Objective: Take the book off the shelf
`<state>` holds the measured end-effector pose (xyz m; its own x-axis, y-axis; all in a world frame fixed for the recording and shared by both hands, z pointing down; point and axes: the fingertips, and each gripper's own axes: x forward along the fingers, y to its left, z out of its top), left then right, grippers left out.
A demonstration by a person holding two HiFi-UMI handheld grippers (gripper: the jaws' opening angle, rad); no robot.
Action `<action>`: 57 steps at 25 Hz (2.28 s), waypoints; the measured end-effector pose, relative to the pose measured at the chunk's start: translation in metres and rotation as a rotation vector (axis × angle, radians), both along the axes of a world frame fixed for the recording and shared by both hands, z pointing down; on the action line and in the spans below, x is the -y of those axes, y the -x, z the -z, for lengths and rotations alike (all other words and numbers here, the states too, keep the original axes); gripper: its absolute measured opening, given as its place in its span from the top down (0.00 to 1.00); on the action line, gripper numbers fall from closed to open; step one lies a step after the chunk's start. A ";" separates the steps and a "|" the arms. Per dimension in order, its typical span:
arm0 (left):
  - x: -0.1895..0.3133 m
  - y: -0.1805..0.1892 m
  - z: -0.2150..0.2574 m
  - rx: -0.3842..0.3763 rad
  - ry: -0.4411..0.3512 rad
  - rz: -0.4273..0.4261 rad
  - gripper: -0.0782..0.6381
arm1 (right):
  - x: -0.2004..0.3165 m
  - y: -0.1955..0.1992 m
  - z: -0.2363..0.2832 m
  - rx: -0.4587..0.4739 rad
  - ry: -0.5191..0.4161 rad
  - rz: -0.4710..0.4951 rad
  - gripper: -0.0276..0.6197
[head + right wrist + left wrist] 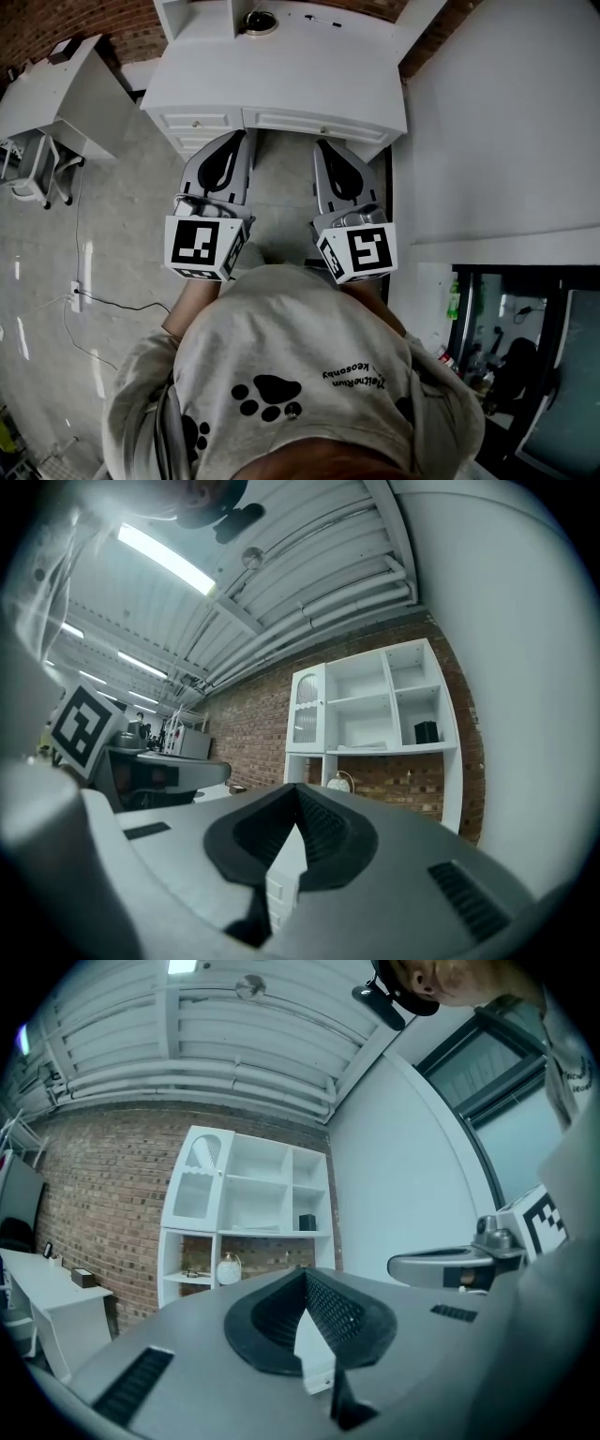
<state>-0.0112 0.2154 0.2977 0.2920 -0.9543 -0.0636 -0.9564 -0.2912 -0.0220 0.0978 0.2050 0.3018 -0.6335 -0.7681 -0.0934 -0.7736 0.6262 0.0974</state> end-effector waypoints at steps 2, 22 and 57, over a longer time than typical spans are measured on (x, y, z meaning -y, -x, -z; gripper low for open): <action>0.006 0.000 0.001 0.000 -0.006 0.001 0.88 | 0.005 -0.003 -0.001 -0.005 0.000 -0.003 0.93; 0.095 -0.010 0.000 0.003 -0.039 -0.065 0.88 | 0.082 -0.009 0.004 0.015 -0.053 -0.040 0.93; 0.408 0.058 0.011 0.006 -0.063 -0.258 0.88 | 0.377 0.091 0.025 -0.024 -0.107 -0.130 0.93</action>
